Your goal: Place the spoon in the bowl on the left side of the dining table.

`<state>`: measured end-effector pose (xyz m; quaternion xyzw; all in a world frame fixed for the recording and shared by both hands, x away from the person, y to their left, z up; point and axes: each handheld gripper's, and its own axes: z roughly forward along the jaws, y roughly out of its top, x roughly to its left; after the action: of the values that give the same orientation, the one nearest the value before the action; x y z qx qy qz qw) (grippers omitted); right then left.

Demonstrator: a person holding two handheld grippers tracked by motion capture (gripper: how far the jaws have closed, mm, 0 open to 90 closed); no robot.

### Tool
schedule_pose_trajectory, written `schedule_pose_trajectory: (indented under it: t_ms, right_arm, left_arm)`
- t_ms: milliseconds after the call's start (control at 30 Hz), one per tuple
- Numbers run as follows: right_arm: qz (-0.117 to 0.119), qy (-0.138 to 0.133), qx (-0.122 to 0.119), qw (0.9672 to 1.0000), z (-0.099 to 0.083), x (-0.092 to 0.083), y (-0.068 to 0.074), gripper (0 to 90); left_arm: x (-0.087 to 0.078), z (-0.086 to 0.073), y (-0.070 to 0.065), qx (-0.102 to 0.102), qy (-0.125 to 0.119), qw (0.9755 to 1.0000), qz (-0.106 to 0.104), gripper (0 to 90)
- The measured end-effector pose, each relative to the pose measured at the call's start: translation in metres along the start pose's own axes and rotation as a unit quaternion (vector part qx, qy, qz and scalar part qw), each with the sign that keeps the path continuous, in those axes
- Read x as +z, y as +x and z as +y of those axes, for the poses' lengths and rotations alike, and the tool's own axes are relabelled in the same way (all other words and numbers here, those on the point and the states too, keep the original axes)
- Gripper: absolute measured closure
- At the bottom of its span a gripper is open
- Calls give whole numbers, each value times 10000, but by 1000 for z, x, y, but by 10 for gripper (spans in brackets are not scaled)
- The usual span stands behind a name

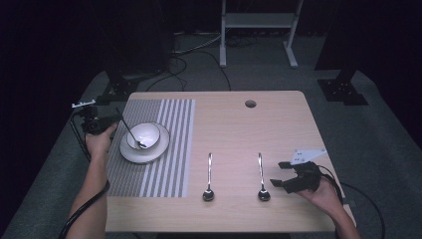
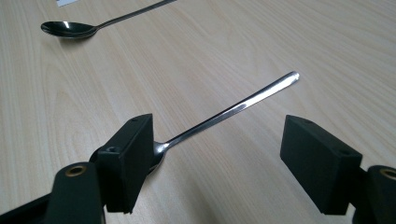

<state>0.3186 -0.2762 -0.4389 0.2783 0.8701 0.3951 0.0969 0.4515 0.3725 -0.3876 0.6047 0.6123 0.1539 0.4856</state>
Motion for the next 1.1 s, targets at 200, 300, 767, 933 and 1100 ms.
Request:
schedule_pose_trajectory:
  t_ms: [200,300,767,933,1100]
  right_arm:
    - [2,2,-6,10000,0,0,0,248]
    - [16,7,-12,10000,0,0,0,248]
    - [-1,5,-16,10000,0,0,0,248]
    - [-27,-27,-3,10000,0,-3,0,248]
    - [-47,-37,28,10000,0,-5,-1,245]
  left_arm:
    - [-1,-3,3,51,83,9999,76,843]
    - [-1,-4,4,55,113,9999,79,832]
    - [-7,-10,2,135,220,9996,65,702]
    - [-13,-17,4,202,237,9995,36,638]
    - [-22,-23,6,286,210,9994,-5,598]
